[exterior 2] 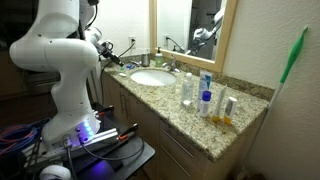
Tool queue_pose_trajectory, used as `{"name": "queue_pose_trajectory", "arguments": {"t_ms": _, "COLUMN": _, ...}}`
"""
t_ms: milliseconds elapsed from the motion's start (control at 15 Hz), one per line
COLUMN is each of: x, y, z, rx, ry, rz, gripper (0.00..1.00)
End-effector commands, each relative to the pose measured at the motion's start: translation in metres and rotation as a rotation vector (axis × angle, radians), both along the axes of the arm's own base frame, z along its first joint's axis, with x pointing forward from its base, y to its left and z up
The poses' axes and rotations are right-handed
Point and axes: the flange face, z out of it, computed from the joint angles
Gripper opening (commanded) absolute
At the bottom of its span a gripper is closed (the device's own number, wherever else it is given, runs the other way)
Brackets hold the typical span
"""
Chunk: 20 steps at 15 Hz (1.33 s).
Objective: Put the clear cap upside down then put it on top of the right white object
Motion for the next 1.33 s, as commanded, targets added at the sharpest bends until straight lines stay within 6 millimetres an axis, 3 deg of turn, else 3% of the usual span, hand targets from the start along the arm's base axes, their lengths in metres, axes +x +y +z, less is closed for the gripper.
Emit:
{"name": "queue_pose_trajectory", "arguments": {"t_ms": 0, "x": -0.007, "y": 0.008, "z": -0.027, "rx": -0.040, "ry": -0.030, "rz": 0.068, "gripper": 0.08}}
{"name": "queue_pose_trajectory", "arguments": {"t_ms": 267, "x": -0.018, "y": 0.011, "z": -0.050, "rx": -0.076, "ry": -0.050, "rz": 0.124, "gripper": 0.08}}
{"name": "queue_pose_trajectory", "arguments": {"t_ms": 333, "x": -0.015, "y": 0.009, "z": -0.045, "rx": -0.076, "ry": -0.039, "rz": 0.099, "gripper": 0.33}}
{"name": "queue_pose_trajectory", "arguments": {"t_ms": 600, "x": -0.019, "y": 0.010, "z": -0.053, "rx": -0.084, "ry": -0.041, "rz": 0.110, "gripper": 0.33}}
{"name": "queue_pose_trajectory", "arguments": {"t_ms": 667, "x": -0.019, "y": 0.011, "z": -0.056, "rx": -0.092, "ry": -0.064, "rz": 0.126, "gripper": 0.08}}
{"name": "queue_pose_trajectory", "arguments": {"t_ms": 1000, "x": -0.040, "y": 0.020, "z": -0.089, "rx": -0.105, "ry": -0.148, "rz": 0.262, "gripper": 0.08}}
{"name": "queue_pose_trajectory", "arguments": {"t_ms": 1267, "x": -0.053, "y": 0.014, "z": -0.101, "rx": -0.100, "ry": -0.210, "rz": 0.295, "gripper": 0.08}}
